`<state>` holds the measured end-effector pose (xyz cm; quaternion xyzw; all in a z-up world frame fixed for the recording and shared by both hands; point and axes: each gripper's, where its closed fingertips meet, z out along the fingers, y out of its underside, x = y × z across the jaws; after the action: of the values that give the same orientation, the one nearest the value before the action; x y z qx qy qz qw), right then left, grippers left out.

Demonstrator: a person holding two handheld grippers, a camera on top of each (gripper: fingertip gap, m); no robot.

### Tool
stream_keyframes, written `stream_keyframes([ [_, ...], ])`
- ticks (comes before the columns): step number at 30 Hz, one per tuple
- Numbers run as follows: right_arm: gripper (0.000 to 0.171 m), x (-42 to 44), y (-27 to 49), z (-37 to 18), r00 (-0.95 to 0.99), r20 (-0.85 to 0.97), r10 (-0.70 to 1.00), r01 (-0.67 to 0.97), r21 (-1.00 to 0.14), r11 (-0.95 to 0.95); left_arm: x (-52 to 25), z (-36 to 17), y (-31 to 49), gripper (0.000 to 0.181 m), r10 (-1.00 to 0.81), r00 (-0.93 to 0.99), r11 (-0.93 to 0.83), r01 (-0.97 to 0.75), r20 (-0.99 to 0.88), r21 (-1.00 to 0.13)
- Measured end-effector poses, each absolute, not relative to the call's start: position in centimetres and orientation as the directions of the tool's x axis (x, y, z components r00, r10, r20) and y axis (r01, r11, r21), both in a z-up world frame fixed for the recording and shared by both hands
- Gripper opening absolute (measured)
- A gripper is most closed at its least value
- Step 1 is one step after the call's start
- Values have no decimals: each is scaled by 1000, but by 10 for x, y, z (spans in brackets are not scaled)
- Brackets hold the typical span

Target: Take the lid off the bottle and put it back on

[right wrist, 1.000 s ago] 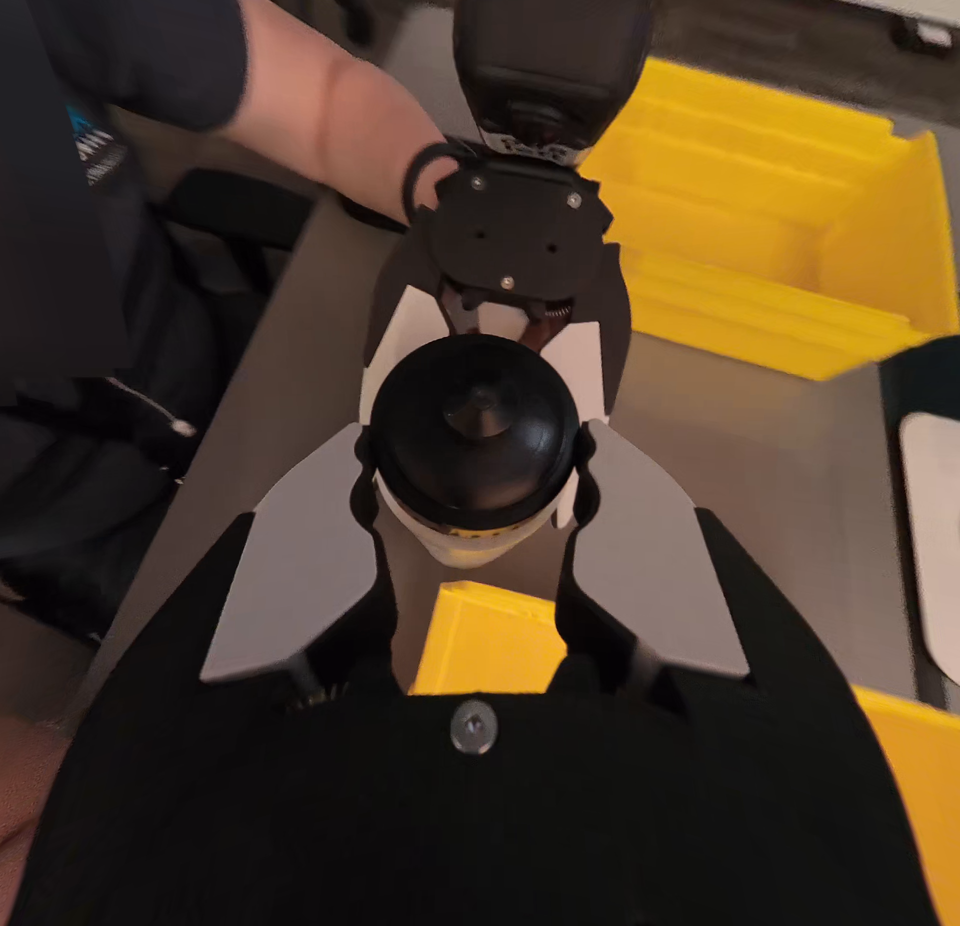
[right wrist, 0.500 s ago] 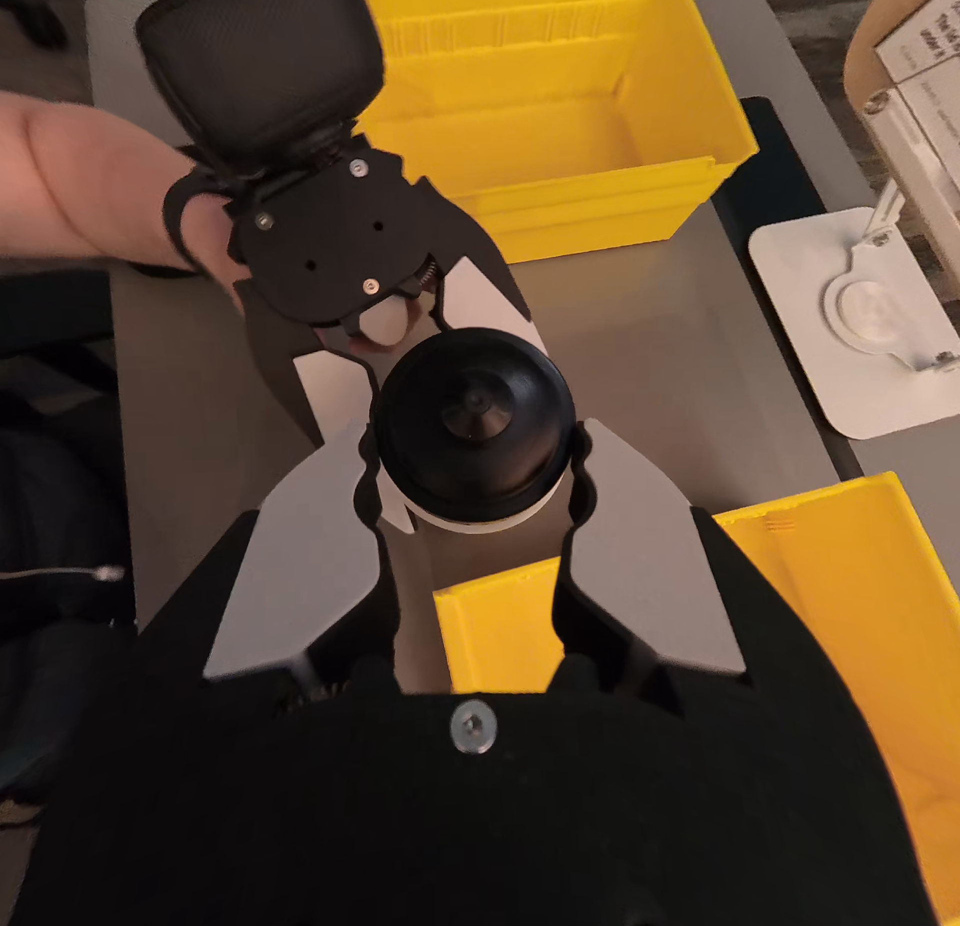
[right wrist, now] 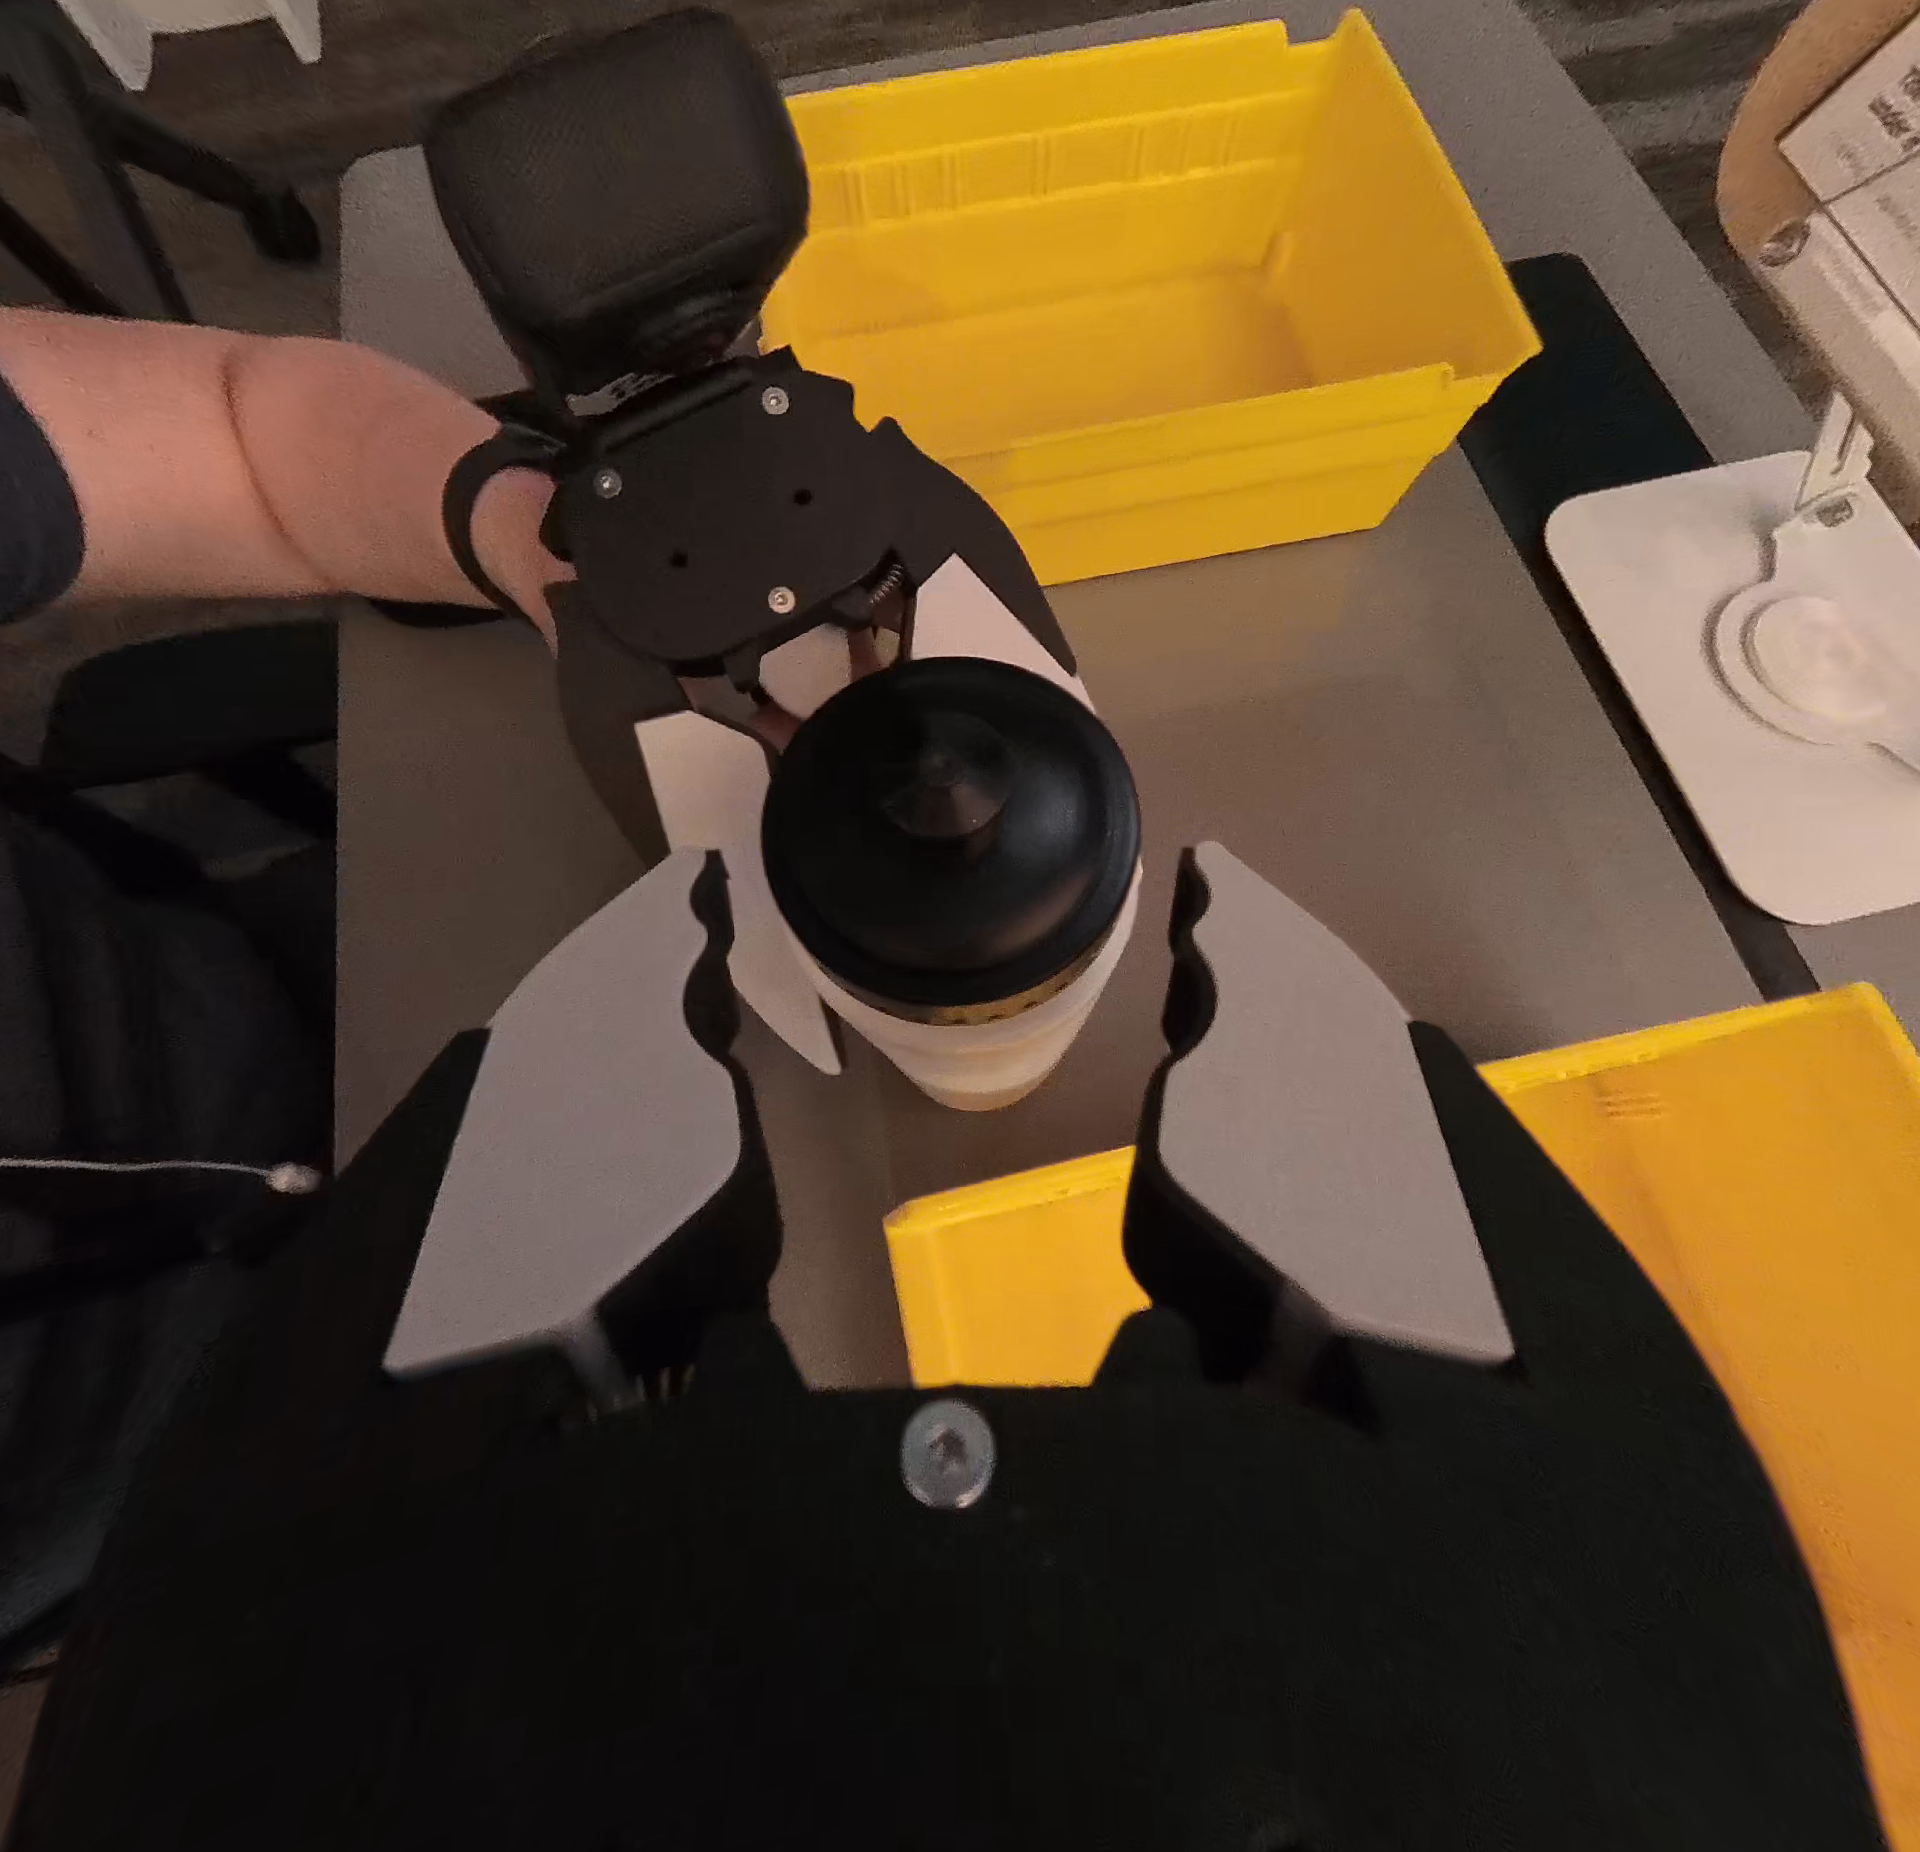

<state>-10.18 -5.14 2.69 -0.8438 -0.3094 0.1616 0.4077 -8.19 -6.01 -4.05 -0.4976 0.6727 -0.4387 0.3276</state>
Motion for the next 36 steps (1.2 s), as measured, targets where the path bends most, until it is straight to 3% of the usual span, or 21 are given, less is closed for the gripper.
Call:
stream_keyframes([
  [3, 81, -103, -46, 24, 812, -2, 584, 370, -771, -518, -82, -41, -56, 85, -967, -254, 109, -395, -6, -912],
  [5, 71, -103, -45, 21, 829, 21, 559, 378, -758, -531, -82, -41, -55, 85, -970, -245, 108, -404, -7, -908],
  [8, 71, -105, -53, 21, 789, 39, 613, 432, -745, -509, -85, -41, -64, 85, -946, -323, 148, -391, -16, -908],
  [13, 71, -126, -97, 24, 414, 34, 910, 570, -789, -230, -103, -41, -113, 85, -795, -605, 284, -311, -42, -907],
  [15, 71, -134, -110, 25, 295, 33, 955, 541, -829, -139, -106, -42, -120, 85, -776, -626, 331, -297, -79, -895],
  [18, 74, -126, -98, 22, 401, -4, 916, 536, -810, -238, -100, -42, -108, 85, -827, -559, 287, -343, -51, -894],
  [21, 88, -116, -76, 20, 589, 65, 806, 553, -760, -342, -93, -43, -89, 85, -886, -464, 223, -395, -15, -891],
  [24, 87, -120, -66, 21, 704, 59, 707, 502, -746, -437, -91, -43, -78, 85, -915, -402, 177, -424, 10, -888],
  [27, 75, -117, -60, 20, 763, 82, 642, 489, -723, -489, -92, -44, -80, 84, -914, -406, 196, -430, -5, -881],
  [30, 75, -122, -73, 20, 652, 94, 753, 571, -715, -405, -97, -43, -93, 85, -872, -488, 257, -400, -33, -880],
  [33, 75, -140, -102, 22, 345, 142, 928, 629, -769, -116, -108, -42, -118, 85, -779, -618, 365, -313, -104, -877],
  [36, 75, -143, -105, 25, 313, 77, 947, 575, -809, -124, -106, -43, -118, 85, -790, -606, 347, -323, -89, -880],
])
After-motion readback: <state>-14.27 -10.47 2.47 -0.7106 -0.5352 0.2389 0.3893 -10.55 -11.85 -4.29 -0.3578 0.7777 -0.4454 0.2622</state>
